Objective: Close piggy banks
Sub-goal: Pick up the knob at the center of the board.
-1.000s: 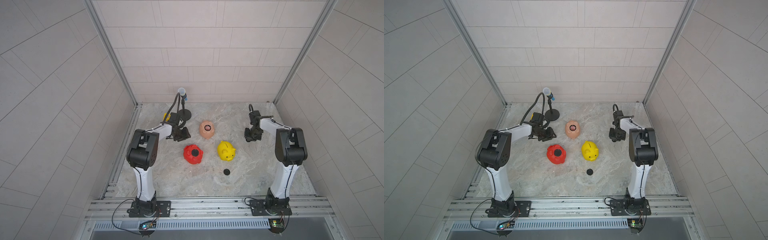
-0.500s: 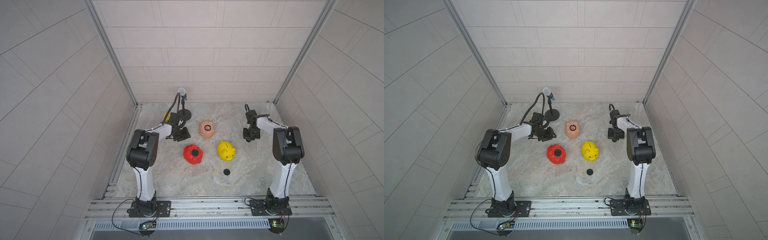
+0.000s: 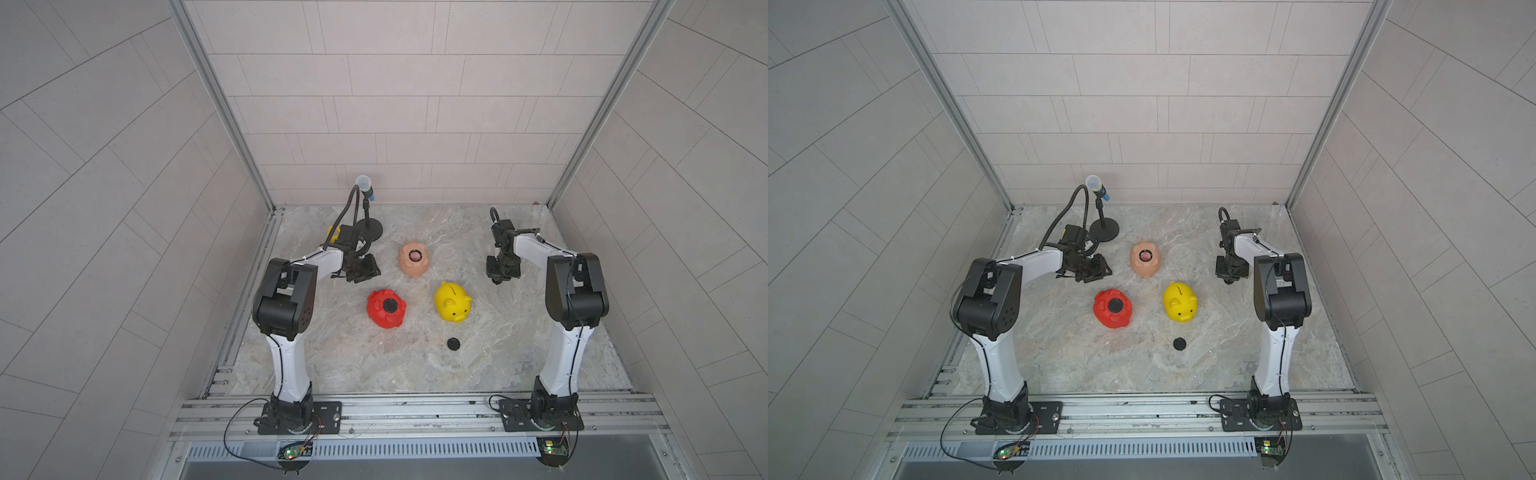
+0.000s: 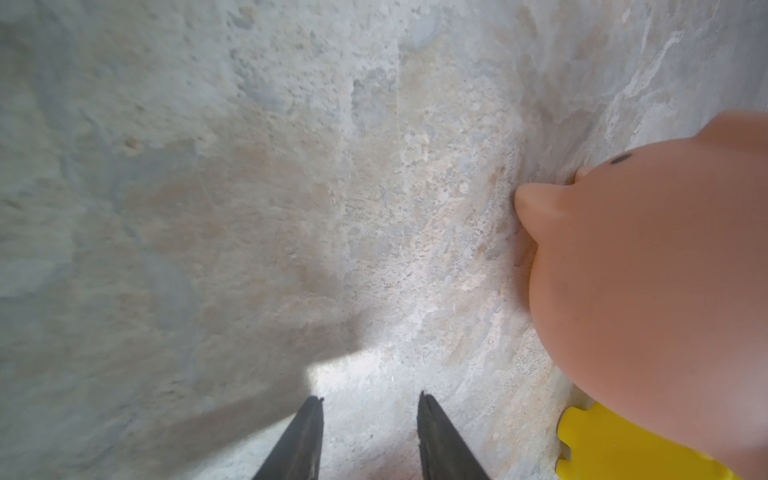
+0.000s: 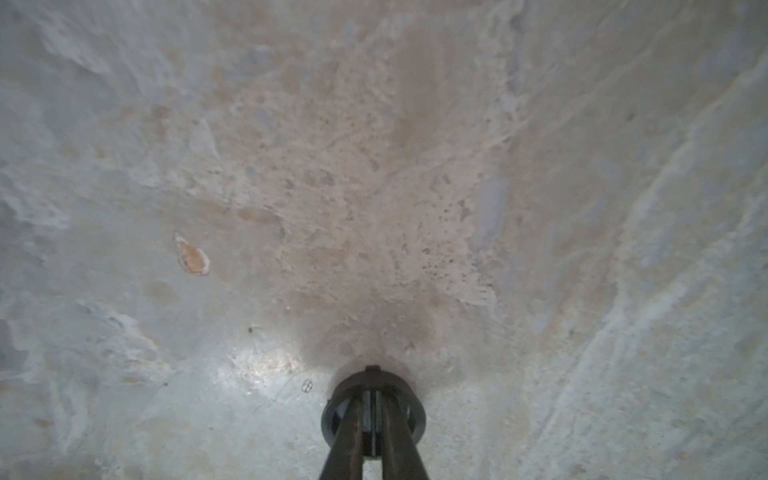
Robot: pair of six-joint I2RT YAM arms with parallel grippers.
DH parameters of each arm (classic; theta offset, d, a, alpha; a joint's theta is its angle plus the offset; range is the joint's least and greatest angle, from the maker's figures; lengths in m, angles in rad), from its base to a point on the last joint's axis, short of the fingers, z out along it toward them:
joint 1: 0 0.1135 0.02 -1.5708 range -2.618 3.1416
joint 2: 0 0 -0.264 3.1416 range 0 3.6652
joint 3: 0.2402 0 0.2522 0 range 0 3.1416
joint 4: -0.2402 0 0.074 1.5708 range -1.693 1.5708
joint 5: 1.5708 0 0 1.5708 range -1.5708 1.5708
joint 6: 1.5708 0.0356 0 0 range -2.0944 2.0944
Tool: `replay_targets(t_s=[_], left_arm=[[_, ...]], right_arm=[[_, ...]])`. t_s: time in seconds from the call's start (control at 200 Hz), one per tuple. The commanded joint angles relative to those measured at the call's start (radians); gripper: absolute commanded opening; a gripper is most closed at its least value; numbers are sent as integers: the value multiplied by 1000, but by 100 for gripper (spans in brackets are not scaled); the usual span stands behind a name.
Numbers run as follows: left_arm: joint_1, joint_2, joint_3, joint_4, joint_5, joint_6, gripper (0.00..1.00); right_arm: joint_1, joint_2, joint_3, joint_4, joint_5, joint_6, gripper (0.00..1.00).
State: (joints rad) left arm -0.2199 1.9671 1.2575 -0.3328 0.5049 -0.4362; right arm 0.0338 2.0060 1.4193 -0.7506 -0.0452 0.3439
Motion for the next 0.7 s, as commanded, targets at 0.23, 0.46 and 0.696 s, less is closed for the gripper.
replay_targets(t_s=[0.23, 0.46, 0.696], left_arm=[[11, -44, -24, 16, -5, 8, 43], [24, -50, -47, 62, 26, -12, 43], [24, -56, -49, 76, 47, -16, 43]], right_arm=[[0, 34, -6, -25, -9, -15, 1], [3, -31, -23, -18, -4, -8, 0], [20, -107, -3, -32, 5, 3, 0]])
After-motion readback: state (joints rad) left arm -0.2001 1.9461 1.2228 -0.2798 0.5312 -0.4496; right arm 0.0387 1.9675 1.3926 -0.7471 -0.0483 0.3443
